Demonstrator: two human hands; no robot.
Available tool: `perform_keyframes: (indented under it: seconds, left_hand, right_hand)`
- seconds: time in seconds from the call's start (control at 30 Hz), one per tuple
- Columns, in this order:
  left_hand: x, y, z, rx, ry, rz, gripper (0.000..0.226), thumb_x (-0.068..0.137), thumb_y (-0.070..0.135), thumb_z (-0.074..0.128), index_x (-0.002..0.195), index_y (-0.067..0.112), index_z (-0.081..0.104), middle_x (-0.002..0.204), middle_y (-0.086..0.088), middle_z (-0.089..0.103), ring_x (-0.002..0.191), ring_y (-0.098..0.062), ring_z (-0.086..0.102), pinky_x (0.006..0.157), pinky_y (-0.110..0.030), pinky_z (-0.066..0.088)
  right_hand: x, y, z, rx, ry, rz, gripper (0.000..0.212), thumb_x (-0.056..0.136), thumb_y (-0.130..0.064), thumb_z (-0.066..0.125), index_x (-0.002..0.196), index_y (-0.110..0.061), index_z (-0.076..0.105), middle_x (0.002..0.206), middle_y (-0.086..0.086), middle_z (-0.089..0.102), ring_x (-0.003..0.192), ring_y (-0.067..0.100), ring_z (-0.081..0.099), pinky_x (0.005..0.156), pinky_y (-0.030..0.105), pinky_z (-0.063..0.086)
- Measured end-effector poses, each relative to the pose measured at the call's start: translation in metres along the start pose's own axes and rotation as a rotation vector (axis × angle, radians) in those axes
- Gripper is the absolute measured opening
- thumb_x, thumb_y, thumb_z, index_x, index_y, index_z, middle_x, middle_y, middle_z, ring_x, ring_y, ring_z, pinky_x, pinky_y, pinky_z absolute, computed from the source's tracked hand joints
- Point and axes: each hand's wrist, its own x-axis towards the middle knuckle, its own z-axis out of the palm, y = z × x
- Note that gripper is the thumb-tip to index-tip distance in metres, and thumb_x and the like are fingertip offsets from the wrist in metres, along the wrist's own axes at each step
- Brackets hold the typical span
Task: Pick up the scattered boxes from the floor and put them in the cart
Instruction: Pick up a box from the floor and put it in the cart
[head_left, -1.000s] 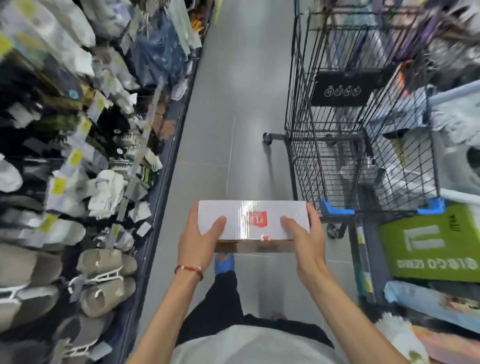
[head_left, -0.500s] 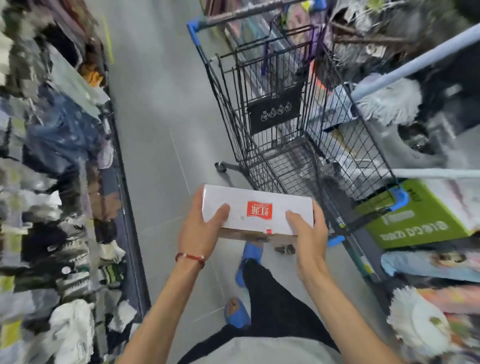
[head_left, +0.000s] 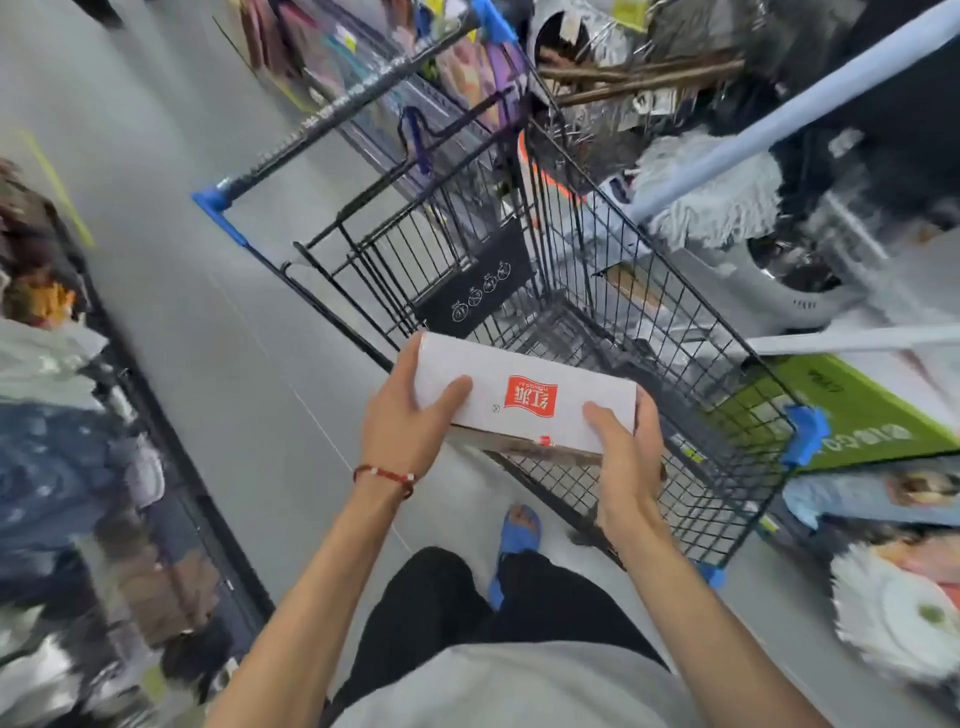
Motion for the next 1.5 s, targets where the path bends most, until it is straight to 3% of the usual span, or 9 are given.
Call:
perform_keyframes:
  seconds: [0.2, 0.3, 0.4, 0.53, 0.8, 0.97, 1.07, 1.3, 1.5]
  left_hand:
    - [0.085, 0.013, 0.015, 0.131, -0.208, 0.023, 0.07, 0.085, 0.047, 0.069, 0.148, 0.036, 0.04, 0.126, 0.01, 0.06, 0.114, -0.021, 0.062, 0.101, -0.043, 0.052]
    - [0.131, 0.013, 0.027, 0.184, -0.325, 0.016, 0.074, 0.079, 0.054, 0.069, 0.145, 0.038, 0.04, 0.132, 0.005, 0.063, 0.113, -0.023, 0.065, 0.096, -0.048, 0.055]
    - [0.171, 0.009, 0.041, 0.279, -0.479, 0.025, 0.064, 0.089, 0.032, 0.071, 0.145, 0.029, 0.039, 0.121, -0.002, 0.066, 0.102, -0.025, 0.069, 0.092, -0.046, 0.058]
    - [0.213, -0.015, 0.059, 0.43, -0.635, -0.021, 0.066, 0.09, 0.031, 0.071, 0.146, 0.026, 0.036, 0.116, -0.008, 0.07, 0.105, -0.028, 0.068, 0.099, -0.045, 0.054]
    - [0.253, -0.088, 0.11, 0.613, -0.803, -0.114, 0.082, 0.09, 0.031, 0.072, 0.155, 0.019, 0.022, 0.124, -0.01, 0.07, 0.125, -0.03, 0.06, 0.112, -0.042, 0.041]
    - [0.262, -0.118, 0.14, 0.664, -0.866, -0.156, 0.077, 0.093, 0.025, 0.069, 0.153, 0.018, 0.021, 0.12, -0.009, 0.071, 0.12, -0.029, 0.061, 0.109, -0.041, 0.041]
    - [0.264, -0.129, 0.151, 0.662, -0.873, -0.204, 0.081, 0.093, 0.022, 0.069, 0.156, 0.019, 0.018, 0.116, -0.007, 0.072, 0.12, -0.025, 0.061, 0.111, -0.04, 0.04]
    - [0.27, -0.152, 0.17, 0.721, -0.84, -0.251, 0.078, 0.091, 0.015, 0.067, 0.153, 0.022, 0.021, 0.129, -0.01, 0.063, 0.119, -0.031, 0.059, 0.106, -0.045, 0.048]
    - [0.277, -0.158, 0.165, 0.708, -0.846, -0.276, 0.077, 0.09, 0.016, 0.069, 0.153, 0.026, 0.025, 0.122, -0.008, 0.068, 0.121, -0.029, 0.058, 0.11, -0.042, 0.043]
  right_hand:
    - [0.044, -0.001, 0.013, 0.006, 0.001, 0.138, 0.059, 0.095, -0.02, 0.072, 0.142, -0.024, 0.037, 0.126, -0.002, 0.064, 0.115, 0.017, 0.063, 0.091, 0.033, 0.053]
    - [0.059, 0.007, 0.026, 0.023, 0.048, 0.214, 0.064, 0.094, -0.021, 0.074, 0.141, -0.026, 0.031, 0.127, -0.002, 0.063, 0.115, 0.014, 0.063, 0.099, 0.037, 0.051]
    - [0.069, 0.021, 0.045, 0.041, 0.126, 0.28, 0.067, 0.093, -0.02, 0.076, 0.14, -0.029, 0.029, 0.127, -0.001, 0.065, 0.115, 0.016, 0.065, 0.103, 0.04, 0.053]
    - [0.083, 0.046, 0.069, 0.05, 0.251, 0.35, 0.08, 0.088, -0.017, 0.081, 0.147, -0.018, 0.027, 0.129, 0.001, 0.064, 0.116, 0.014, 0.065, 0.107, 0.039, 0.052]
    - [0.108, 0.11, 0.088, 0.043, 0.293, 0.495, 0.071, 0.092, -0.009, 0.076, 0.139, -0.02, 0.023, 0.113, -0.008, 0.064, 0.094, 0.003, 0.069, 0.076, 0.015, 0.057]
    - [0.123, 0.152, 0.085, 0.012, 0.247, 0.61, 0.07, 0.095, -0.012, 0.072, 0.139, -0.024, 0.02, 0.118, -0.003, 0.064, 0.101, 0.006, 0.063, 0.066, 0.006, 0.051]
    - [0.136, 0.17, 0.082, -0.034, 0.225, 0.655, 0.068, 0.096, -0.012, 0.07, 0.137, -0.025, 0.018, 0.114, -0.002, 0.067, 0.103, 0.009, 0.063, 0.077, 0.016, 0.051]
    - [0.155, 0.196, 0.081, -0.175, 0.134, 0.702, 0.06, 0.095, -0.002, 0.067, 0.132, -0.022, 0.024, 0.107, 0.001, 0.053, 0.087, 0.009, 0.059, 0.05, 0.008, 0.047]
    - [0.157, 0.206, 0.08, -0.26, 0.075, 0.697, 0.058, 0.094, -0.007, 0.069, 0.132, -0.025, 0.029, 0.122, 0.011, 0.052, 0.09, 0.017, 0.06, 0.048, 0.009, 0.047]
